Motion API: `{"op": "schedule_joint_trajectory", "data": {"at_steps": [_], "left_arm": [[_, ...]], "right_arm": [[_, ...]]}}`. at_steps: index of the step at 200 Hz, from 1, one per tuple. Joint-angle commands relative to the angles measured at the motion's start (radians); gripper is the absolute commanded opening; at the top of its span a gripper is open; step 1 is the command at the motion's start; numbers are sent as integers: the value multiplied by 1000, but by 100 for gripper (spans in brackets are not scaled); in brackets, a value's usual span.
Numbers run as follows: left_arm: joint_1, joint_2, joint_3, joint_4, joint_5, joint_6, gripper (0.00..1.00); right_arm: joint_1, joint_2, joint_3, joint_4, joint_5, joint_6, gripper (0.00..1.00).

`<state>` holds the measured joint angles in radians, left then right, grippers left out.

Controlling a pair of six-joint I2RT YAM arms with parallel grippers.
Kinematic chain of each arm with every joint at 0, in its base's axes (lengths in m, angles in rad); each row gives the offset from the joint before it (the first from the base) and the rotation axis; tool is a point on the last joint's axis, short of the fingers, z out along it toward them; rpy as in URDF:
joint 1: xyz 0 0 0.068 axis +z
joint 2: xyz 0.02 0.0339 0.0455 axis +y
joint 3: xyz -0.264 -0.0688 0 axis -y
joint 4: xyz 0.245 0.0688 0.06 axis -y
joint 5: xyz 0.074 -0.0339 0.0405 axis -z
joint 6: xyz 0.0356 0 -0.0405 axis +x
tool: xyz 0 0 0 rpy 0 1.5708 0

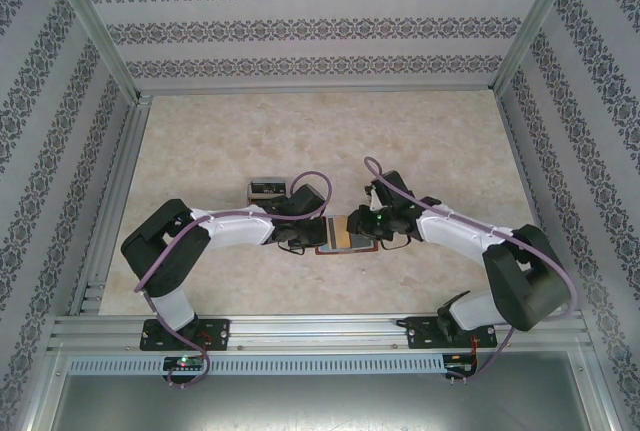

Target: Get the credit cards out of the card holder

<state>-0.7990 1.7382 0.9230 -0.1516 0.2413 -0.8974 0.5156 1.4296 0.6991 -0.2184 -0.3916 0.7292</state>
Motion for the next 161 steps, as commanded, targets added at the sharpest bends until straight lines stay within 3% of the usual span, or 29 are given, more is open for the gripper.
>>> {"op": "schedule_joint_trajectory", "data": {"at_steps": [1, 109, 161], "left_arm": [[-8, 25, 9, -107, -34, 3, 6], [-8, 55, 39, -117, -16, 5, 5], [-8, 55, 39, -118, -13, 2, 5]], "right_arm": [[15, 55, 46, -19, -21, -46, 30], [27, 171, 73, -10, -55, -72, 33], [24, 183, 61, 15, -81, -66, 25]]}}
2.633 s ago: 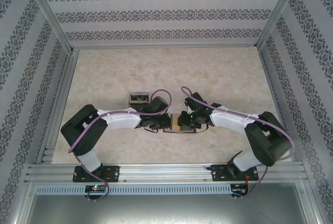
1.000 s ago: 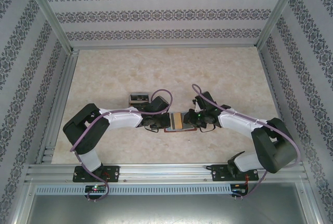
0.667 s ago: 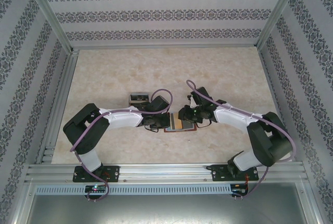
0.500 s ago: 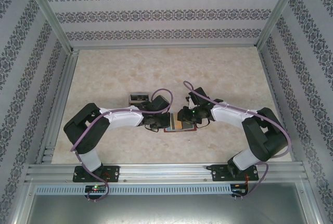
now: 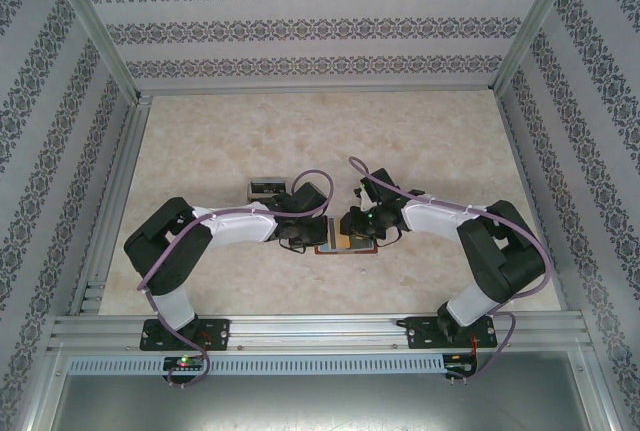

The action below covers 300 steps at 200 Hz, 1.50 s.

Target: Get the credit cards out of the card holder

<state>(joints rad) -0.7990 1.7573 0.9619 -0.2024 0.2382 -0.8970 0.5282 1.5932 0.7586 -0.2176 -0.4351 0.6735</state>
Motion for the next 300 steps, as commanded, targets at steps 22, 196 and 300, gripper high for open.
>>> {"op": "schedule_joint_trajectory", "data": {"at_steps": [22, 196, 300], "left_arm": [[-8, 37, 4, -69, -10, 1, 5], [0, 8, -7, -75, -17, 12, 5], [33, -159, 107, -199, -96, 31, 55]], "right_arm": [[4, 21, -7, 24, -45, -5, 13], [-161, -344, -124, -130, -19, -38, 0], [-164, -453, -67, -152, -69, -79, 0]]}}
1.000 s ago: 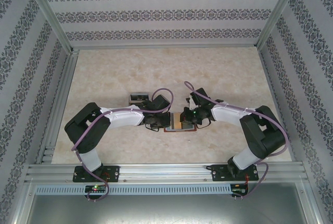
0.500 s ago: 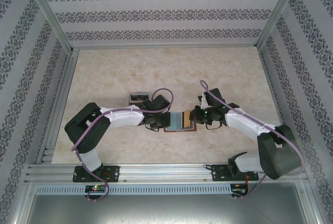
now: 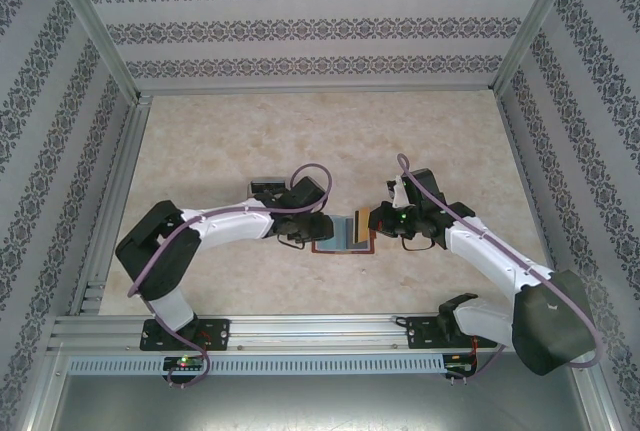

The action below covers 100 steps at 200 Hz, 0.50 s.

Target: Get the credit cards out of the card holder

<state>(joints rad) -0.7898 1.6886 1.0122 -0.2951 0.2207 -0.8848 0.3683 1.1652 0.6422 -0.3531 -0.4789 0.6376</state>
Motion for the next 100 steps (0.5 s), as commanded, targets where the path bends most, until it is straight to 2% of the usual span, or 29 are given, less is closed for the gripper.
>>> {"op": "schedule_joint_trajectory", "data": {"at_steps": [1, 36, 40, 72, 100], "left_arm": [[24, -95, 58, -110, -82, 18, 56], [70, -267, 69, -252, -270, -21, 93], [75, -291, 68, -269, -295, -24, 100], [125, -471, 72, -442, -483, -78, 99], [157, -633, 41, -524, -576, -95, 99]], "right_arm": [[-4, -25, 52, -17, -25, -44, 0], [51, 19, 178, -67, 6, -137, 0], [61, 31, 200, -78, 15, -155, 0], [155, 158, 398, -178, 88, -299, 0], [233, 268, 545, -239, 167, -418, 0]]}}
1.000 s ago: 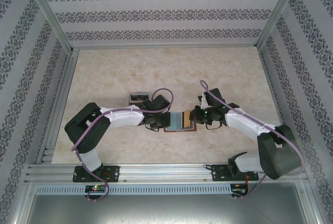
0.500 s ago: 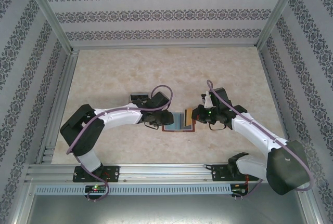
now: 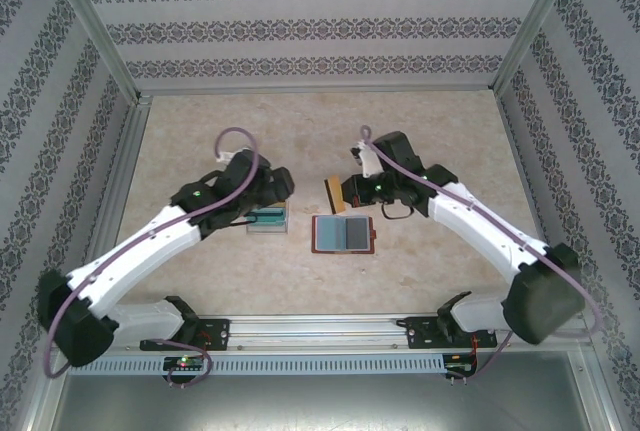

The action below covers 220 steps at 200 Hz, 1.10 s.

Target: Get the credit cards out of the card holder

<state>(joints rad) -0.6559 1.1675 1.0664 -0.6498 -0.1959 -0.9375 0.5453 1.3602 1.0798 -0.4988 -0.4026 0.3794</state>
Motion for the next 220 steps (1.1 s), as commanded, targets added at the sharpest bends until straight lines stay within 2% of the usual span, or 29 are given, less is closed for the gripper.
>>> {"op": "schedule_joint_trajectory", "data": {"at_steps": [1, 30, 57, 120, 177, 220], "left_arm": [[23, -118, -15, -172, -161, -43, 99], [36, -268, -61, -238, -238, -82, 99], [41, -367, -89, -310, -286, -132, 100], [44, -503, -124, -396, -348, -141, 100], [47, -547, -148, -424, -333, -143, 99], [47, -560, -148, -438, -331, -144, 100]], "right_arm": [[58, 76, 112, -95, 94, -163, 0], [128, 179, 252, -127, 155, -269, 0], [203, 254, 333, -116, 218, -435, 0], [323, 497, 603, -219, 316, -704, 0], [364, 663, 768, -288, 415, -825, 0], [373, 731, 837, -317, 413, -860, 0]]}}
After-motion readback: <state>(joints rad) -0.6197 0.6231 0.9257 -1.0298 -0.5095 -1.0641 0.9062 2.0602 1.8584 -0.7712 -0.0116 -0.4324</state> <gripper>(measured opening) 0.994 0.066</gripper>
